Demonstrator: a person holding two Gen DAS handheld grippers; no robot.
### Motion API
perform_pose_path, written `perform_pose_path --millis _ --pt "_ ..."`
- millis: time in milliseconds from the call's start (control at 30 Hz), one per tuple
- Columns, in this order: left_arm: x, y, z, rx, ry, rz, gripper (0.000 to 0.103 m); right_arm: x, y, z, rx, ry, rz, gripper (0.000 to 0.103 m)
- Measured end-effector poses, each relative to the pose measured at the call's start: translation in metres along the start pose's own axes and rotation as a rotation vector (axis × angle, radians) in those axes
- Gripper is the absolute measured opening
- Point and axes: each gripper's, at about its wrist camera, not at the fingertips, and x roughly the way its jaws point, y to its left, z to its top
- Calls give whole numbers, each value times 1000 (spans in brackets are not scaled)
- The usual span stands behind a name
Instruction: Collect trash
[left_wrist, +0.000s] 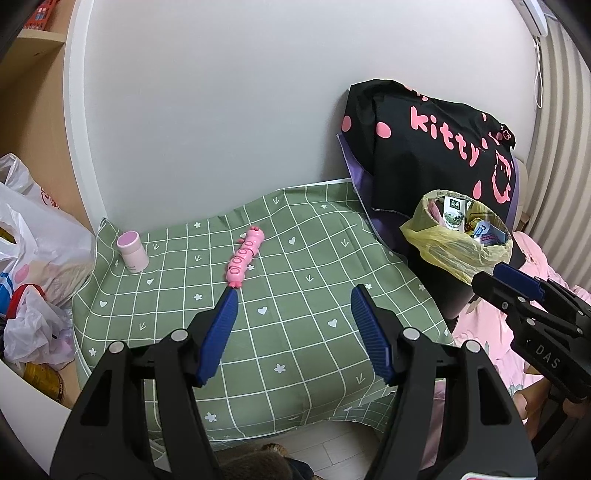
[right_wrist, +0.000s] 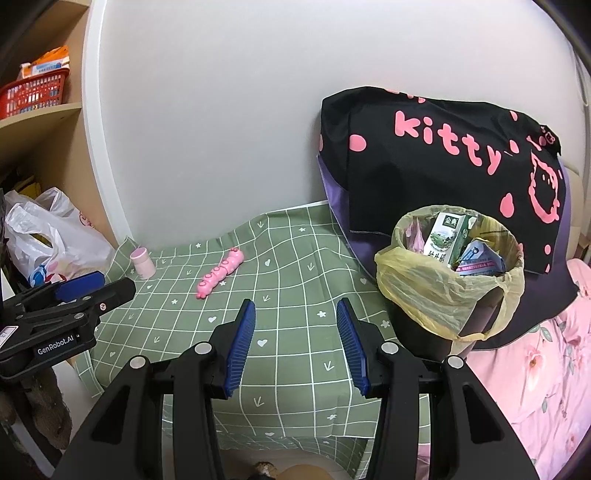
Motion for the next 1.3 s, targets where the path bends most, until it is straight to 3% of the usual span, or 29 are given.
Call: perform_pose_path --millis 1300 --pt "10 7 0 -8 -13 -18 60 7 1 -1 -12 16 -29 43"
